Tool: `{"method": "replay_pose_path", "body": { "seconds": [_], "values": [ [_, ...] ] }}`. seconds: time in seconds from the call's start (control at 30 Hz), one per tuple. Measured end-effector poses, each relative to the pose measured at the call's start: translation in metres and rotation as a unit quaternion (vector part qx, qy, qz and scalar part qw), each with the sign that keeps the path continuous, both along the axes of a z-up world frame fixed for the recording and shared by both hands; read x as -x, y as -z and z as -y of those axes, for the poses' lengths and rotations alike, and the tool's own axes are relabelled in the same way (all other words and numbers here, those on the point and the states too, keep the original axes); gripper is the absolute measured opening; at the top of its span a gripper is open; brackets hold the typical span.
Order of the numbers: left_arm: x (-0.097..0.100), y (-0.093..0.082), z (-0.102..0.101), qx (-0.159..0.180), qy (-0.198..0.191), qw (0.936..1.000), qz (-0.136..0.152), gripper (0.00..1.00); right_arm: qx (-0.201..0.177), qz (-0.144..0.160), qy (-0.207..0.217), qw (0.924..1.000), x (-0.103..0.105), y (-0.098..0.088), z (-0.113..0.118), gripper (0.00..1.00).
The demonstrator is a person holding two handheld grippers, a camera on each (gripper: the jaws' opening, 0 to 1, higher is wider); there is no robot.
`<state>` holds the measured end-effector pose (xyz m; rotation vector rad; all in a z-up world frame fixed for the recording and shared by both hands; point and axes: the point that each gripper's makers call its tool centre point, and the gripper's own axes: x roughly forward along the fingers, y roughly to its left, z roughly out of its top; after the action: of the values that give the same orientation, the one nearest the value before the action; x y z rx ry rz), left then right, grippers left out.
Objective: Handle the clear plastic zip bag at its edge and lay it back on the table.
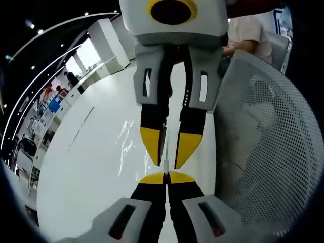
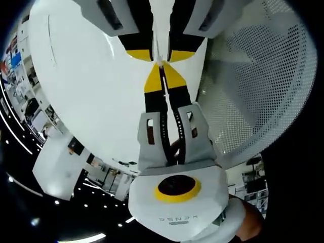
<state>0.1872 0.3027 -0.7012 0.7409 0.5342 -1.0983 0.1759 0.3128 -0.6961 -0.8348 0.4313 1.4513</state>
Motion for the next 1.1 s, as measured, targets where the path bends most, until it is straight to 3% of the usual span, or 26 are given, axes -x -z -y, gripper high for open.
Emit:
{"method": "replay_pose_path", "body": {
  "seconds": [0.3, 0.33, 0.37, 0.43, 0.47, 0.5, 0.6, 1.1],
  "values": [
    [0.002, -0.002, 0.0, 0.002, 0.01, 0.9999, 0.004, 0.0, 0.007, 0.011, -0.01, 0.9999, 0.0, 0.001, -0.001, 0.01],
    [0.004, 0.0, 0.0, 0.004, 0.005, 0.9999, -0.01, 0.0, 0.008, 0.009, -0.012, 0.9999, 0.002, 0.001, -0.001, 0.01],
    [0.01, 0.003, 0.0, 0.012, -0.007, 0.999, -0.043, 0.0, 0.012, -0.001, -0.016, 0.9998, 0.005, 0.003, -0.001, 0.0],
    [0.003, 0.002, -0.002, 0.005, 0.007, 0.9998, -0.018, 0.0, 0.013, 0.01, -0.015, 0.9997, 0.005, 0.005, -0.001, 0.0],
    [0.004, 0.002, -0.002, 0.005, 0.008, 0.9998, -0.019, 0.0, 0.014, 0.006, -0.009, 0.9998, 0.004, 0.005, -0.001, 0.0],
    [0.006, 0.004, -0.002, 0.013, -0.003, 0.9991, -0.04, 0.0, 0.013, -0.017, 0.006, 0.9997, 0.006, 0.007, -0.001, 0.0],
    [0.004, 0.003, -0.002, 0.012, 0.001, 0.9995, -0.03, 0.0, 0.014, -0.011, 0.003, 0.9998, 0.004, 0.006, -0.001, 0.0],
    [0.004, 0.012, -0.007, 0.008, -0.013, 0.9988, -0.047, 0.0, 0.033, -0.025, 0.018, 0.999, 0.002, 0.015, 0.012, 0.0]
  ]
}}
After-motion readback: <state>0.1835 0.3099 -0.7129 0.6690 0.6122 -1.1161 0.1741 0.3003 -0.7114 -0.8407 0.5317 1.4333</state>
